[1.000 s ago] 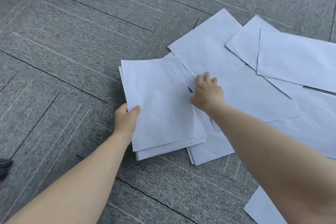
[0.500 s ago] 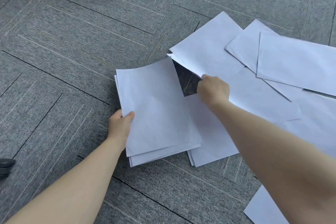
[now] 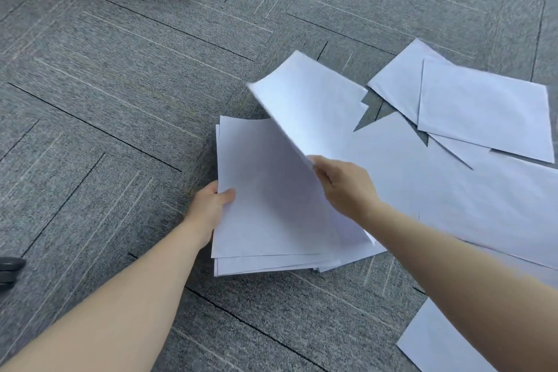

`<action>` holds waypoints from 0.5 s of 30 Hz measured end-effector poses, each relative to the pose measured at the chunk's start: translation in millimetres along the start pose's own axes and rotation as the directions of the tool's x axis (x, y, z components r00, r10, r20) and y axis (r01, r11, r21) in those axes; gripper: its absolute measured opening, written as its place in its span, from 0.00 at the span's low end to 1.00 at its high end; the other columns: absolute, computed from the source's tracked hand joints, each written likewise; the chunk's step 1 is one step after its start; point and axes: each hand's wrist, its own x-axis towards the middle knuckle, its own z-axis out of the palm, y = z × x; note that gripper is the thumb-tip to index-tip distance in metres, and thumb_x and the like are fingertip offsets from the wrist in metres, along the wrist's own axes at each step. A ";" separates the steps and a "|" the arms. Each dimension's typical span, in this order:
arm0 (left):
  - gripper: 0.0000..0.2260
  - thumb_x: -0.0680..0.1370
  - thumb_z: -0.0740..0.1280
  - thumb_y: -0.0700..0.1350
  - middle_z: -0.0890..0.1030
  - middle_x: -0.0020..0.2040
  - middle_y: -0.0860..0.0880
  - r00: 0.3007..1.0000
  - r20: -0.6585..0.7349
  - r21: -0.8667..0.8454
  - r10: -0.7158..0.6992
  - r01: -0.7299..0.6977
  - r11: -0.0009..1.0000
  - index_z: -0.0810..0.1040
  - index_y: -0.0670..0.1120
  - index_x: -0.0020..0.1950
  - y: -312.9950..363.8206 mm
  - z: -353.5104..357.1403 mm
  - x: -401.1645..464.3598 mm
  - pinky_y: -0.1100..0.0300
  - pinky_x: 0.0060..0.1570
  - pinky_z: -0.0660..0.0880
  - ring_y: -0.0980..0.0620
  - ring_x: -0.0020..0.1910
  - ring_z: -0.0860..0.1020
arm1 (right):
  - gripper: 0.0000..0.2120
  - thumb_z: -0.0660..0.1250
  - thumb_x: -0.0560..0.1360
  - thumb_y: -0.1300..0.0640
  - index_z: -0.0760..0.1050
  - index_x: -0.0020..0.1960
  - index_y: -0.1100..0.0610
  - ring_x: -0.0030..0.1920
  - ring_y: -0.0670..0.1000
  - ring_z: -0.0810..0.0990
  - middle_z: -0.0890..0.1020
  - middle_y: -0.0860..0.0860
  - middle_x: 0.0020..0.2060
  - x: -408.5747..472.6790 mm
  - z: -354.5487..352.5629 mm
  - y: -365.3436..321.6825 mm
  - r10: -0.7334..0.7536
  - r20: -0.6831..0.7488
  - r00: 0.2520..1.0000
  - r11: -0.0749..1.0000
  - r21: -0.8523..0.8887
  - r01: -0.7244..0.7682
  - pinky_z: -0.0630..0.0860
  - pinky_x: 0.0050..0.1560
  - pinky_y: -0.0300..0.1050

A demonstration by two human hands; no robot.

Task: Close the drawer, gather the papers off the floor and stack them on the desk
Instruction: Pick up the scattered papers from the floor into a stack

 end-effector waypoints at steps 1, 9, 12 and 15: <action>0.09 0.79 0.62 0.35 0.82 0.49 0.44 1.000 0.011 0.006 -0.011 0.011 1.000 0.79 0.45 0.52 -0.6 -2.3 0.9 0.50 0.52 0.76 0.44 0.45 0.80 | 0.16 0.52 0.81 0.51 0.74 0.61 0.46 0.46 0.59 0.80 0.84 0.50 0.44 -5.9 4.4 -1.0 -0.063 0.030 0.998 0.997 -0.031 0.064 0.76 0.40 0.51; 0.30 0.81 0.47 0.64 0.85 0.52 0.43 0.985 0.087 -0.202 -0.148 0.163 0.966 0.78 0.42 0.56 8.6 -6.0 -3.1 0.52 0.46 0.74 0.45 0.51 0.81 | 0.22 0.47 0.80 0.50 0.76 0.63 0.50 0.52 0.55 0.84 0.82 0.44 0.60 -41.7 20.2 2.8 -0.352 0.179 0.919 0.917 -0.130 0.377 0.80 0.33 0.51; 0.33 0.78 0.46 0.68 0.86 0.46 0.44 0.967 0.143 -0.224 -0.211 0.239 0.945 0.81 0.47 0.55 9.2 -9.8 -1.3 0.52 0.44 0.74 0.43 0.47 0.83 | 0.15 0.56 0.81 0.55 0.76 0.63 0.51 0.53 0.55 0.83 0.81 0.45 0.61 -52.3 20.7 9.0 -0.392 0.235 0.890 0.886 -0.166 0.434 0.81 0.31 0.51; 0.20 0.80 0.56 0.59 0.86 0.47 0.45 0.958 0.162 -0.159 -0.236 0.261 0.952 0.80 0.46 0.54 12.3 -4.8 -3.4 0.53 0.45 0.76 0.46 0.41 0.85 | 0.13 0.59 0.81 0.56 0.74 0.64 0.50 0.56 0.55 0.81 0.79 0.45 0.63 -59.1 19.5 14.2 -0.368 0.311 0.876 0.873 -0.208 0.441 0.80 0.34 0.50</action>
